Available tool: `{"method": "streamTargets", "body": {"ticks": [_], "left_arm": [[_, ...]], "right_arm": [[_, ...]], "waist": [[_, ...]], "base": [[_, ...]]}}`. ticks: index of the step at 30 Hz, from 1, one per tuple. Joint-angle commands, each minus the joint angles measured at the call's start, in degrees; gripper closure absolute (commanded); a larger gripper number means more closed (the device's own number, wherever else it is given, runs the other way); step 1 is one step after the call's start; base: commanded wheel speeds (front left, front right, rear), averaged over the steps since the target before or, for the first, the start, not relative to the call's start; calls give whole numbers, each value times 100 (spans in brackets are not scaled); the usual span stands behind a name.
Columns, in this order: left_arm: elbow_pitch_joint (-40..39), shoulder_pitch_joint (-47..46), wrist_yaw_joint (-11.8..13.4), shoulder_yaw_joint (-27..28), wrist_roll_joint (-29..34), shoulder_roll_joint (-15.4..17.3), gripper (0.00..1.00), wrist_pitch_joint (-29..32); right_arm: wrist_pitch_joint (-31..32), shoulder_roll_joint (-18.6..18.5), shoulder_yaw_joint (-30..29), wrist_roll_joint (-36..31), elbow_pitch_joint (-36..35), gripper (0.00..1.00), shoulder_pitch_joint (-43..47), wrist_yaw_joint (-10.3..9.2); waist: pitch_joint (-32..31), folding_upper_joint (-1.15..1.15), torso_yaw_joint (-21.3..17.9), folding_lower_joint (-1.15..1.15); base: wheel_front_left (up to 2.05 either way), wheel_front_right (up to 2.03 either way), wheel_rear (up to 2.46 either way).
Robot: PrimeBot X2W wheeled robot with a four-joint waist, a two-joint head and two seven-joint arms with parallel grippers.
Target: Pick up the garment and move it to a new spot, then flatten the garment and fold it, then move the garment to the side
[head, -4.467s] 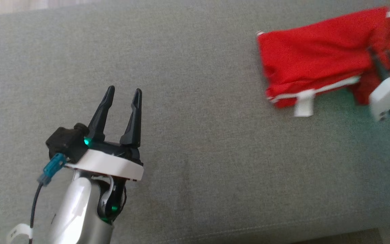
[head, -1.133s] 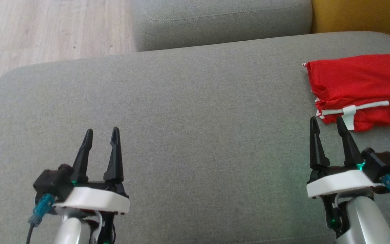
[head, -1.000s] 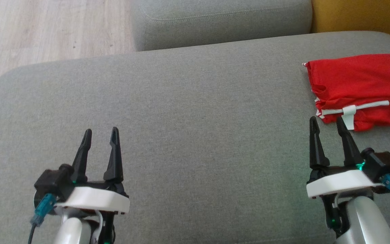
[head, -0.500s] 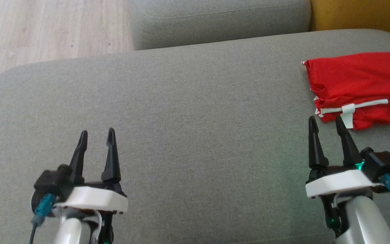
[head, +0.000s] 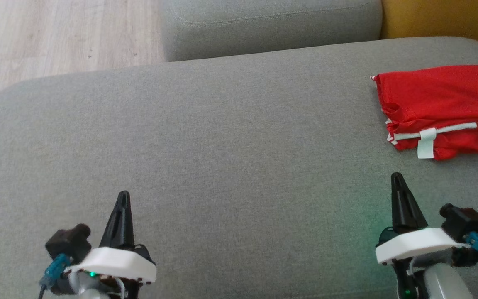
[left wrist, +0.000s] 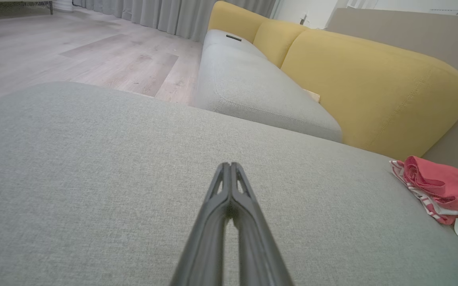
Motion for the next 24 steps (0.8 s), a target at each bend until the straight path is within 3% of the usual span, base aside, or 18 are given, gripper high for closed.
{"method": "streamTargets", "body": {"ticks": [1, 24], "left_arm": [[-176, -258, -33, 82, -156, 31, 100, 19], [-78, -372, -202, 298, -1551, 79, 100, 349]], "right_arm": [[30, -14, -34, 175, -208, 100, -237, 0], [392, -18, -183, 1573, -309, 100, -234, -1]], "waist": [[-1, 0, 4, 0], [-21, 0, 62, 0]], "base": [[0, 0, 0], [0, 0, 0]]}}
